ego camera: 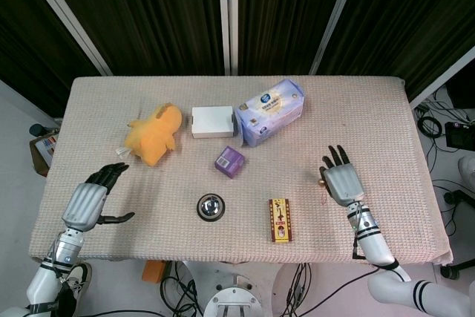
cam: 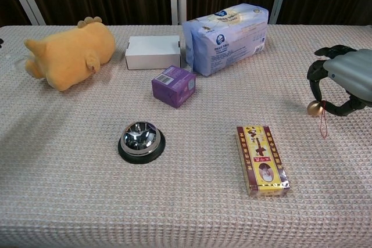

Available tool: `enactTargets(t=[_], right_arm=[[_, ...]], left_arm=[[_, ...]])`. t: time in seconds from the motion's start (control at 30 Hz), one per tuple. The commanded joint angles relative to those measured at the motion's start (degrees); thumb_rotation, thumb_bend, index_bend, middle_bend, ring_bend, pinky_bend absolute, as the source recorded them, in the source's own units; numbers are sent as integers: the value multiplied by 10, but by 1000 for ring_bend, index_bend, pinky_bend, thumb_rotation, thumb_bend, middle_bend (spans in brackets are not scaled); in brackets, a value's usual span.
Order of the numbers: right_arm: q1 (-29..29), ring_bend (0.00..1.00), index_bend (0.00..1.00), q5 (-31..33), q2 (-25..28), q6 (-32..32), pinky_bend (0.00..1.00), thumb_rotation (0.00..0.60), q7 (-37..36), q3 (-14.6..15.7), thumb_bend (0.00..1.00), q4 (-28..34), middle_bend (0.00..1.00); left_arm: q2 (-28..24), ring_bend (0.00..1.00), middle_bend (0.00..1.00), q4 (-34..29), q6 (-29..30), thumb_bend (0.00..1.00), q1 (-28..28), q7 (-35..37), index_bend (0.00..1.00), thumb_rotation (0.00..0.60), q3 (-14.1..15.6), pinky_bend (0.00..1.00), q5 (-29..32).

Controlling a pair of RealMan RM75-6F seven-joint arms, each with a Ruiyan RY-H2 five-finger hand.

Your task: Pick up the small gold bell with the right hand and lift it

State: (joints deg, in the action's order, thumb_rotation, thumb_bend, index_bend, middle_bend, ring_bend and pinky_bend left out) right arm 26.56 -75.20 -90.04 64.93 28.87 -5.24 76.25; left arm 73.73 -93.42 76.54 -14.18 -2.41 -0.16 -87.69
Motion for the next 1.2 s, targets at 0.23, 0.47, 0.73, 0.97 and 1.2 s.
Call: enactTargets(t=[0.23,0.47,0.73,0.97,1.2], right_arm=[[1,0,524,13,12,-13,0,600,12,2,224,14,168],[-1,0,223,9,38,-11,0,600,3,4,181,48,103],[-77,0,0,-57,191,113,0,600,0,42,109,194,0],[-198,0,0,-109,293,264,0,600,-112,93,96,211,0],[-243,0,0,-99,306,279,0,600,-216,101,96,164,0]], left_arm=[[1,100,96,1,-1,97,0,-2,108,456,0,244,1],[0,100,96,-1,5,98,2,-4,108,455,-2,244,1],[-35,99,96,-20,41,98,15,-31,108,455,-8,244,-9],[-88,99,96,-41,85,97,49,-71,108,444,10,243,-25],[-102,84,88,-20,112,98,93,-76,108,375,42,232,-31]])
